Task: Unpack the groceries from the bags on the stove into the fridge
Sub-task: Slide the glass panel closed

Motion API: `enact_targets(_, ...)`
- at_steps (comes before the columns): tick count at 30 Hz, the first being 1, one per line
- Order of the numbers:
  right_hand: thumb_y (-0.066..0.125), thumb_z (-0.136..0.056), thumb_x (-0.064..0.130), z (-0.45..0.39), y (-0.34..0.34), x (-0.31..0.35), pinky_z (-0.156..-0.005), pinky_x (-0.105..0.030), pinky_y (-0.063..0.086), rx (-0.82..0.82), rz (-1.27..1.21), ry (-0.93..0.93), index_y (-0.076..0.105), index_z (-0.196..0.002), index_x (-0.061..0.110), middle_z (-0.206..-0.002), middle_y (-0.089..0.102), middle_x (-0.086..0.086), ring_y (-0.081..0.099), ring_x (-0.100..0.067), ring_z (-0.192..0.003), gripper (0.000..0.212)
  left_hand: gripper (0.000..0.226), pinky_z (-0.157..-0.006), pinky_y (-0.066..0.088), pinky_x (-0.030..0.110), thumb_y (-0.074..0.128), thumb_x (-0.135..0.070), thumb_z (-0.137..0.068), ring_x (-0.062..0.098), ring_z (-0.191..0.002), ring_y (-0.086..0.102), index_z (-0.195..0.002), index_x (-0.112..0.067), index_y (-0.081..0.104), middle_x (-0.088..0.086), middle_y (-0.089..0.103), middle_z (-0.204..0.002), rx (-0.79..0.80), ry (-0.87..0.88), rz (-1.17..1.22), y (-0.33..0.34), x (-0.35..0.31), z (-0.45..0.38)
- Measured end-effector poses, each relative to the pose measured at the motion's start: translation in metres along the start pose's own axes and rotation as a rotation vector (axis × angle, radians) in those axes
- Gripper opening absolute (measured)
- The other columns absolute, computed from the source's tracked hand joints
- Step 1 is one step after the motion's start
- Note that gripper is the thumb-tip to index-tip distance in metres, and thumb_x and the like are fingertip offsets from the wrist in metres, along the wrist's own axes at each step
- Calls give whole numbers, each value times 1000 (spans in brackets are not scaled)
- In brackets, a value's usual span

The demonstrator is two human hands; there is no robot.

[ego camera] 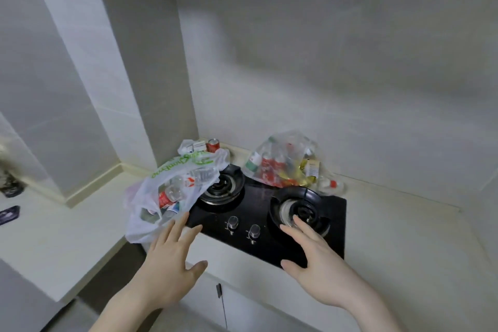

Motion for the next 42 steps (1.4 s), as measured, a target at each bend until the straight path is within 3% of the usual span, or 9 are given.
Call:
enact_targets(8, 58, -100, 42, -106, 24, 36, -127, -29, 15, 226, 61, -182, 26, -159, 44, -171, -1, 21, 6, -6, -158, 67, 71, -126, 20, 38, 57, -60, -90, 21, -157, 14, -154, -42, 31, -10, 10, -171, -50, -268, 11, -7, 70, -8)
enact_targets(13, 59, -99, 46, -153, 38, 36, -127, -30, 18, 287, 73, -180, 27, -158, 45, -171, 0, 20, 9, -7, -158, 68, 69, -124, 24, 36, 56, -58, -90, 20, -155, 20, -153, -42, 33, -10, 17, -169, 6, -305, 63, 9, 99, -37)
enact_targets(19, 60, -98, 46, -217, 59, 43, -124, -30, 25, 258, 90, -111, 32, -156, 45, -170, 6, 21, 21, -8, -155, 64, 68, -119, 34, 36, 56, -57, -88, 18, -145, 40, -151, -37, 40, -12, 23, -166, 62, -237, 112, 18, 137, -119)
enact_targets(22, 59, -98, 46, -252, 77, 58, -124, -29, 26, 238, 76, -60, 33, -156, 43, -170, 9, 20, 25, -10, -154, 63, 69, -121, 31, 38, 57, -53, -89, 20, -149, 33, -152, -34, 39, -8, 23, -167, 134, -175, 94, 28, 156, -171)
enact_targets(26, 60, -98, 44, -288, 104, 83, -124, -29, 26, 233, 69, 2, 34, -157, 40, -170, 10, 18, 29, -10, -152, 65, 77, -120, 27, 40, 58, -50, -85, 25, -147, 32, -155, -32, 30, -3, 23, -165, 206, -162, -70, 39, 197, -221)
enact_targets(33, 59, -99, 42, -306, 138, 99, -122, -27, 28, 203, 22, 131, 34, -156, 40, -169, 12, 20, 33, -9, -150, 62, 84, -108, 34, 38, 54, -49, -82, 26, -130, 45, -154, -20, 22, 0, 38, -149, 221, -173, -269, 52, 255, -269)
enact_targets(37, 60, -98, 44, -298, 146, 96, -119, -23, 29, 161, -18, 207, 36, -154, 43, -166, 13, 25, 36, -4, -148, 61, 73, -102, 36, 38, 54, -54, -83, 26, -121, 48, -146, -22, 37, 0, 50, -139, 151, -158, -275, 59, 273, -289)
enact_targets(42, 61, -98, 42, -288, 150, 94, -119, -21, 28, 122, -39, 255, 38, -154, 42, -166, 16, 23, 35, -4, -149, 60, 57, -84, 40, 40, 73, -63, -69, 28, -102, 55, -109, -23, 69, 1, 67, -110, 66, -116, -232, 65, 287, -316)
Point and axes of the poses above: each hand's wrist, its own z-axis away from the middle knuckle, its own y-axis out of the palm, x = y × z, the point moved 3 cm from there along -z, towards the middle knuckle
